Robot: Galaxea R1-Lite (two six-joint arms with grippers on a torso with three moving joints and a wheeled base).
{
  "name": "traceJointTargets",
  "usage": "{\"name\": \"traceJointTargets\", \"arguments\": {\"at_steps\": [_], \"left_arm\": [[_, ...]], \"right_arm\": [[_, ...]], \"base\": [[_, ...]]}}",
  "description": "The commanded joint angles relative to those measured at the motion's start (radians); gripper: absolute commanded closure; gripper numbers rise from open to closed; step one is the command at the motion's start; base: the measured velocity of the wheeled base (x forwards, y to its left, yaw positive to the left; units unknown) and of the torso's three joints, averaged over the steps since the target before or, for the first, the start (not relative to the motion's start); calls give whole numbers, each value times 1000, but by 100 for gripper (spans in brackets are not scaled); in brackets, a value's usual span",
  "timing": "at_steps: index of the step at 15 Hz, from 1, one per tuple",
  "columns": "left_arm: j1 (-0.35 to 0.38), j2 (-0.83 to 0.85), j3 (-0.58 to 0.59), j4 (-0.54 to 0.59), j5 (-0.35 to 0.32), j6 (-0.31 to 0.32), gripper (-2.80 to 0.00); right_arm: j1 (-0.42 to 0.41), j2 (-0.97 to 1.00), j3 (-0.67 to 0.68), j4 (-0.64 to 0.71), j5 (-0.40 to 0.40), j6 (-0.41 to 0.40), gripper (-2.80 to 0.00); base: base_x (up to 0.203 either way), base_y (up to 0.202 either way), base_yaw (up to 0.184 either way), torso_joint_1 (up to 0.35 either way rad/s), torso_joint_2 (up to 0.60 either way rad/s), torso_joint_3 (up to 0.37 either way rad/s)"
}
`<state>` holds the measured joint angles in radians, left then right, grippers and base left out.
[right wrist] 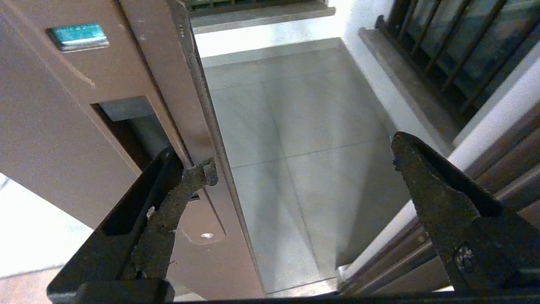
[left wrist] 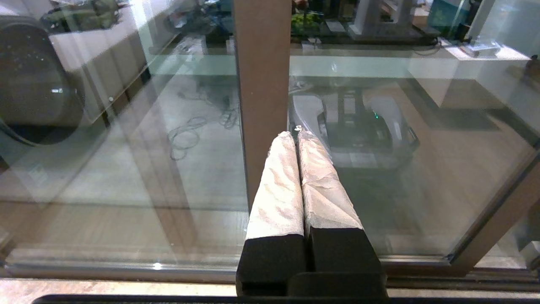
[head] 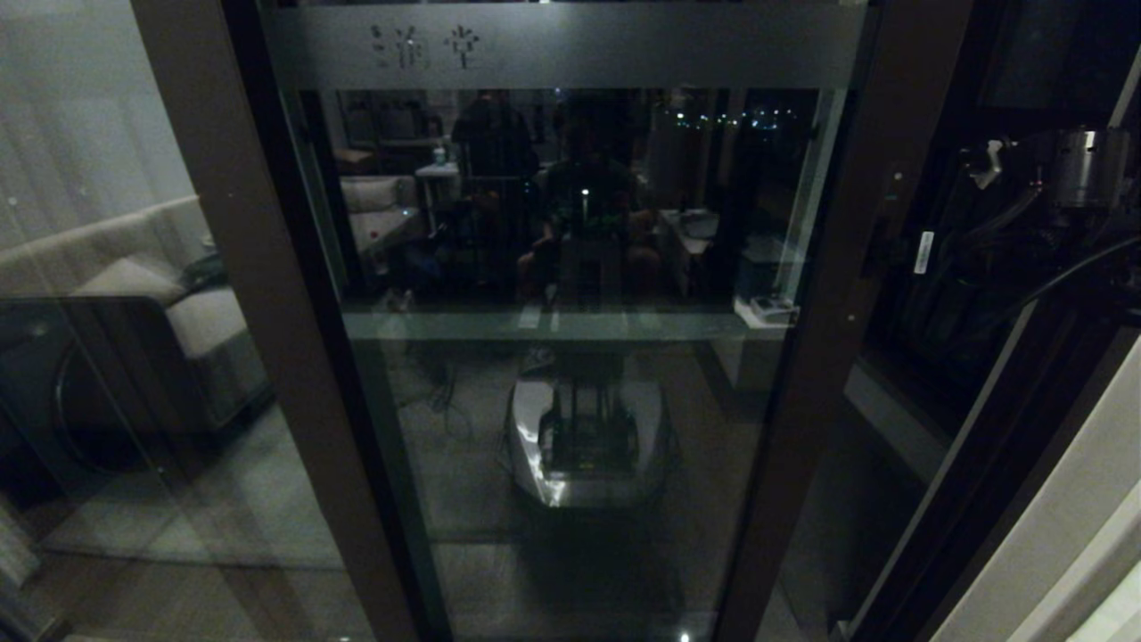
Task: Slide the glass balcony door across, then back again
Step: Close the slid door
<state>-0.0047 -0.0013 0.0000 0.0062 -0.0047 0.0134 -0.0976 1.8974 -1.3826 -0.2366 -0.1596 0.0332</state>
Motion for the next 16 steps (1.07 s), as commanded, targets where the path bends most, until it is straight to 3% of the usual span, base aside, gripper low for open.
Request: {"name": "traceJointTargets", "arguments": {"at_steps": [1, 16], "left_arm": [[0, 0, 0, 0, 1, 0, 0], [0, 0, 0, 0, 0, 0, 0]], "right_arm": [[-20, 8, 0, 2, 20, -4, -280], [-77, 10, 6, -19, 24, -21, -280]], "base": [[0, 0, 0, 0, 0, 0], [0, 0, 0, 0, 0, 0]]}}
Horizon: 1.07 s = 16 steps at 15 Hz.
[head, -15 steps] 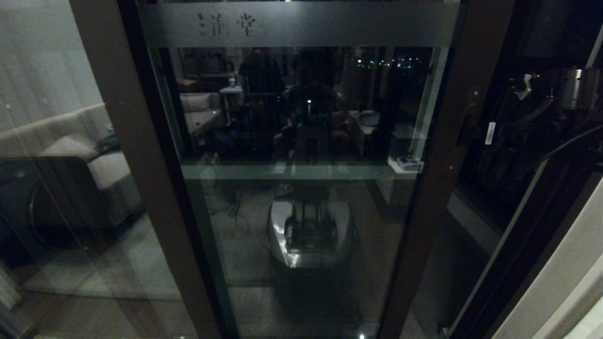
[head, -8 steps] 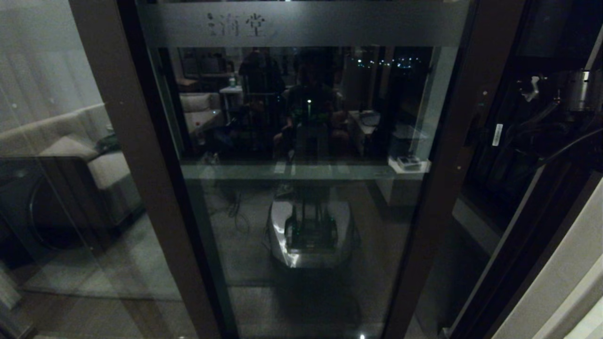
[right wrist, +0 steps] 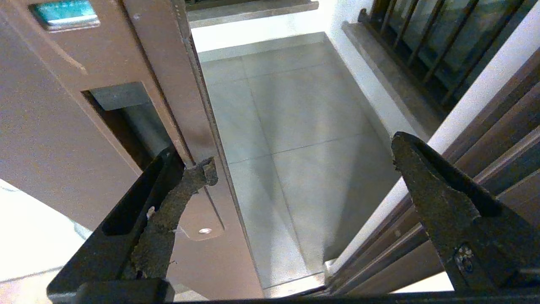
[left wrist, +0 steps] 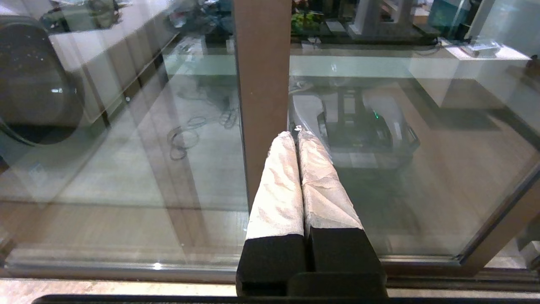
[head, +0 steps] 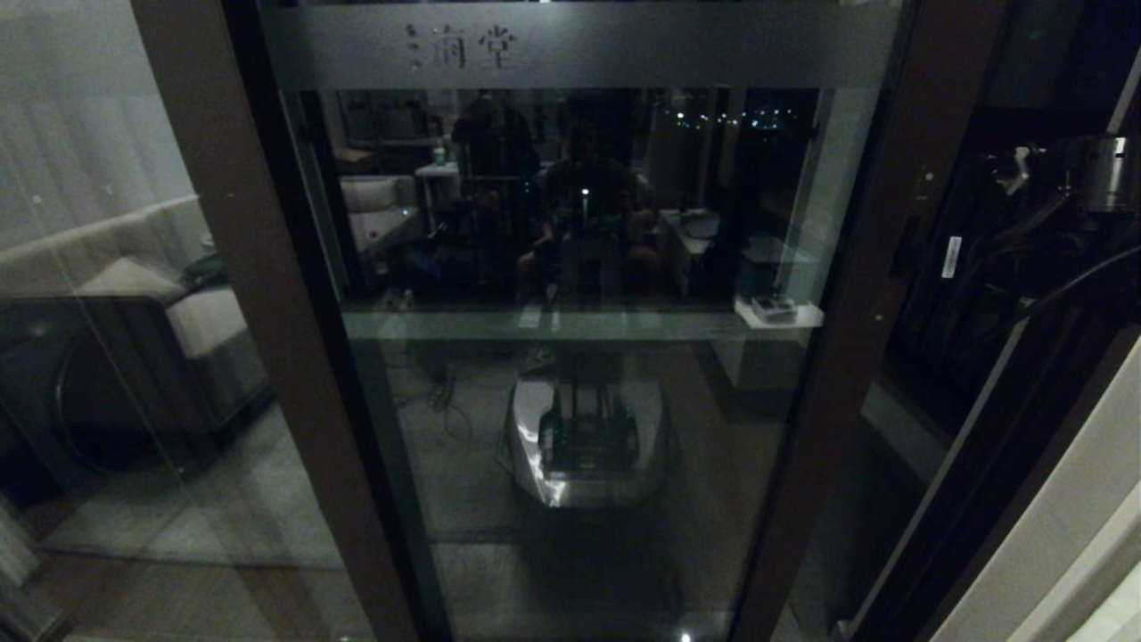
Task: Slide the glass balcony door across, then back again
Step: Close the slid door
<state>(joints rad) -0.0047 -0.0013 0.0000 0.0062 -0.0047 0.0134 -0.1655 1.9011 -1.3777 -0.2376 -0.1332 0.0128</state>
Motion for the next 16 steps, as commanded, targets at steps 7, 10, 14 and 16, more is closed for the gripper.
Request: {"name": "traceJointTargets", "arguments": {"at_steps": [7, 10, 14, 16], "left_arm": [[0, 0, 0, 0, 0, 0, 0], [0, 0, 0, 0, 0, 0, 0], [0, 0, 0, 0, 0, 0, 0], [0, 0, 0, 0, 2, 0, 0]], "right_arm": [[-44, -25, 35, -37, 20, -19, -280], [-36, -77, 79, -67, 33, -22, -280], [-41, -91, 86, -68, 33, -20, -280], [-45, -92, 86, -69, 32, -21, -280]], "base": [[0, 0, 0, 0, 0, 0], [0, 0, 0, 0, 0, 0], [0, 0, 0, 0, 0, 0], [0, 0, 0, 0, 0, 0]]}}
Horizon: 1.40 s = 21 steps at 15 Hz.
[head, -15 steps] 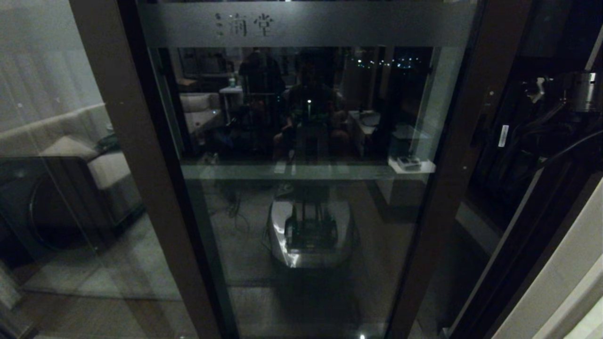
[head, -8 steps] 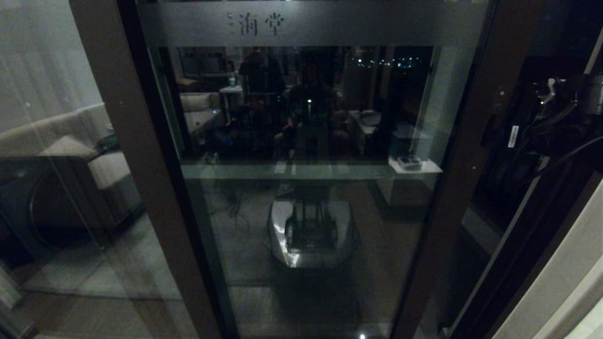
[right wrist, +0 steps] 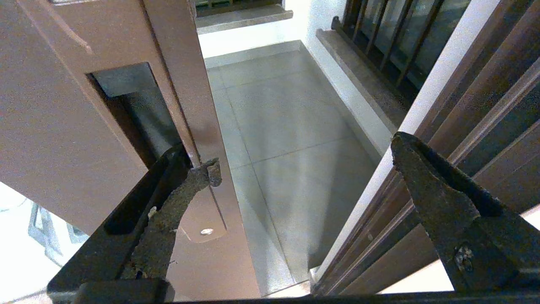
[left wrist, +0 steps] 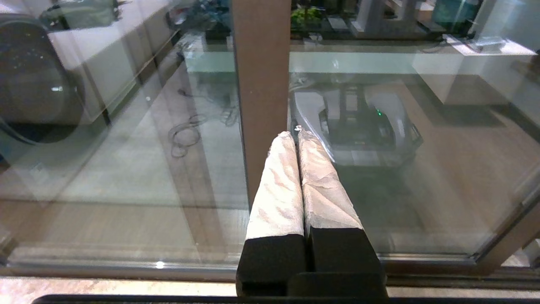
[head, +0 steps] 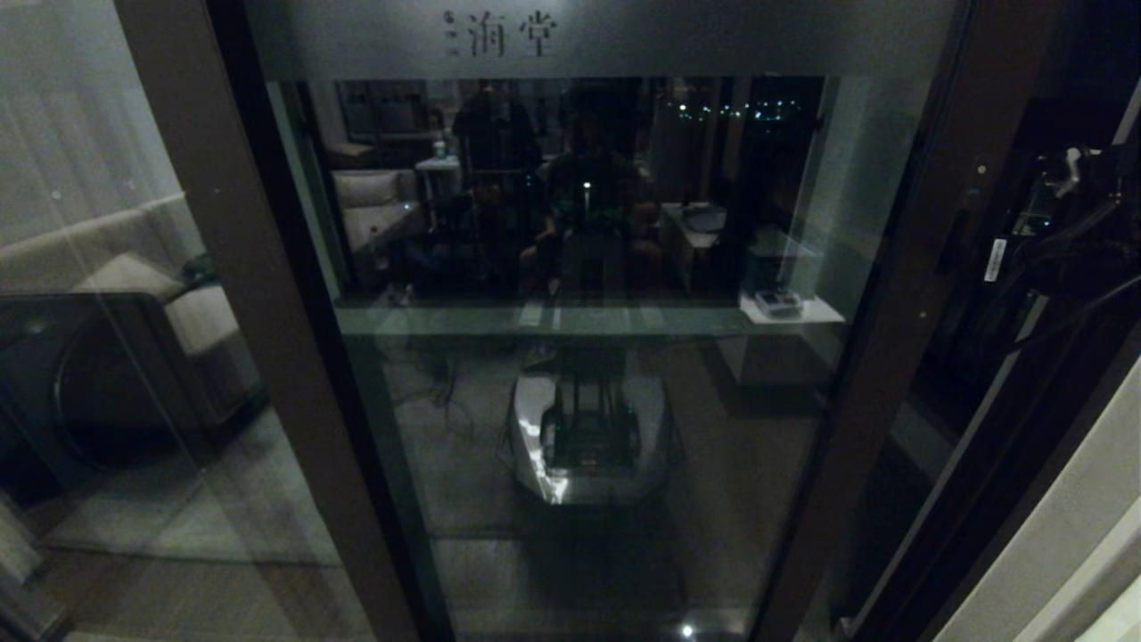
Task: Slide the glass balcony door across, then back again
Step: Close the slid door
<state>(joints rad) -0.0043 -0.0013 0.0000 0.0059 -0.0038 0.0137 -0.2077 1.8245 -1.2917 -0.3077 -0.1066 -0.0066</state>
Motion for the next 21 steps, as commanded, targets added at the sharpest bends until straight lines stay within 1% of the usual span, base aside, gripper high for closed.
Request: {"name": "traceJointTargets", "arguments": {"at_steps": [1, 8, 17, 21], "left_arm": [[0, 0, 0, 0, 0, 0, 0], [0, 0, 0, 0, -1, 0, 0], [0, 0, 0, 0, -1, 0, 0], [0, 0, 0, 0, -1, 0, 0]], "right_arm": [[-4, -17, 0, 1, 5, -1, -280], [-43, -4, -8, -25, 8, -26, -280], [-87, -6, 2, -28, 12, -30, -280], [-104, -5, 6, -30, 31, -32, -280]], "base": [[0, 0, 0, 0, 0, 0], [0, 0, 0, 0, 0, 0], [0, 0, 0, 0, 0, 0], [0, 0, 0, 0, 0, 0]]}}
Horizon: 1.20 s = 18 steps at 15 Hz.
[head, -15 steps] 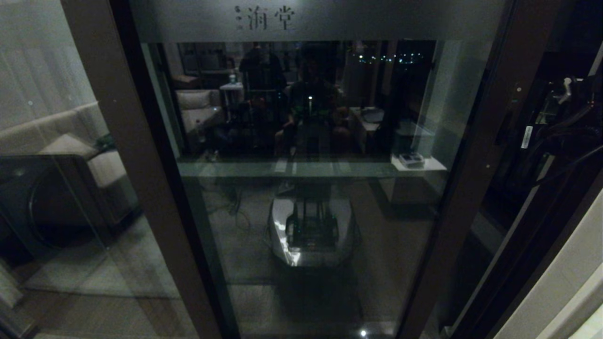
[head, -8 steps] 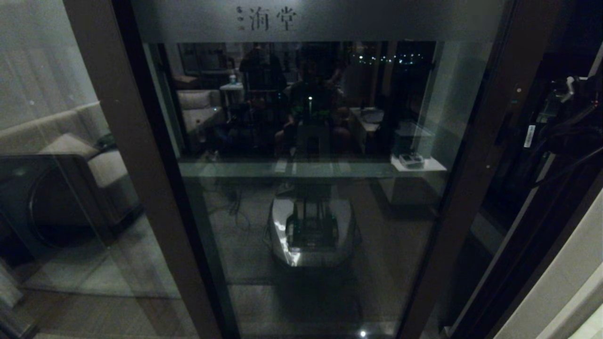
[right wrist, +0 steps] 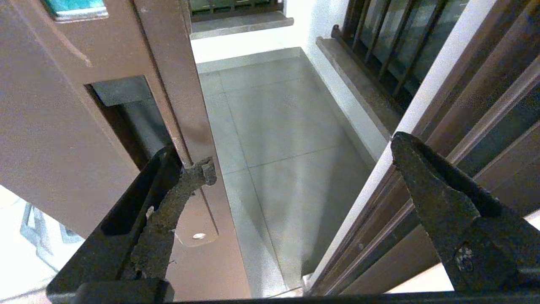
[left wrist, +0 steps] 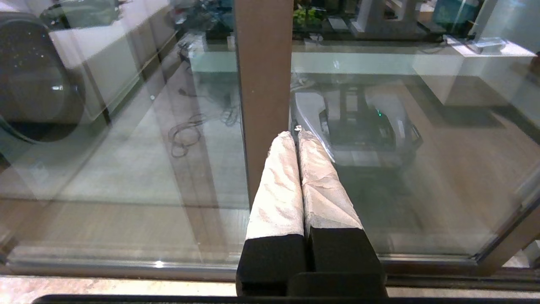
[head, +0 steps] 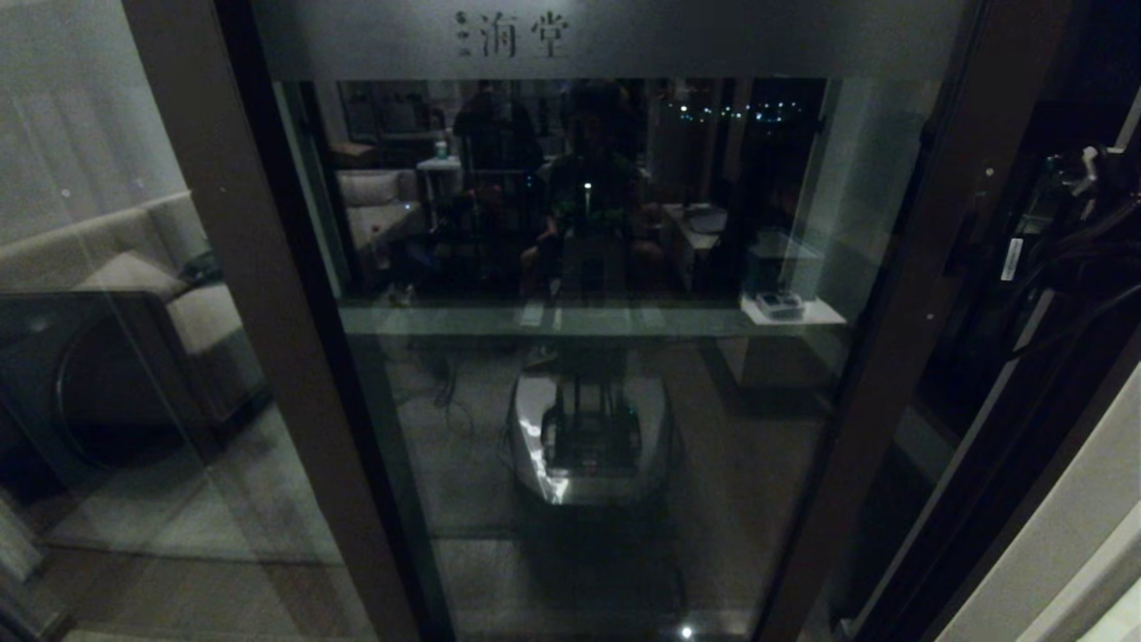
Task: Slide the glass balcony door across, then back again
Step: Close the slid door
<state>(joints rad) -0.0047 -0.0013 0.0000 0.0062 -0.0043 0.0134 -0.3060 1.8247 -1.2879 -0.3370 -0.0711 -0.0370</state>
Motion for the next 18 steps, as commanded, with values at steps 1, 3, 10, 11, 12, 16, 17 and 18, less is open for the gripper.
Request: {"name": "traceJointTargets", "arguments": {"at_steps": [1, 3, 10, 11, 12, 16, 17, 18], "left_arm": [[0, 0, 0, 0, 0, 0, 0], [0, 0, 0, 0, 0, 0, 0], [0, 0, 0, 0, 0, 0, 0], [0, 0, 0, 0, 0, 0, 0], [0, 0, 0, 0, 0, 0, 0], [0, 0, 0, 0, 0, 0, 0], [0, 0, 0, 0, 0, 0, 0], [0, 0, 0, 0, 0, 0, 0]], "right_arm": [[-7, -4, 5, 0, -4, -1, -280], [-11, -5, 5, 0, -4, -1, -280], [-32, -9, 4, 0, -3, -1, -280], [-36, -12, 4, 0, -1, -1, -280], [-38, -14, 4, 0, -3, 0, -280], [-42, -34, 6, 0, 9, -1, -280], [-42, -41, 12, 0, 11, 0, -280], [-42, -50, 23, 0, 11, -1, -280]], "base": [[0, 0, 0, 0, 0, 0], [0, 0, 0, 0, 0, 0], [0, 0, 0, 0, 0, 0], [0, 0, 0, 0, 0, 0], [0, 0, 0, 0, 0, 0], [0, 0, 0, 0, 0, 0], [0, 0, 0, 0, 0, 0], [0, 0, 0, 0, 0, 0]]}}
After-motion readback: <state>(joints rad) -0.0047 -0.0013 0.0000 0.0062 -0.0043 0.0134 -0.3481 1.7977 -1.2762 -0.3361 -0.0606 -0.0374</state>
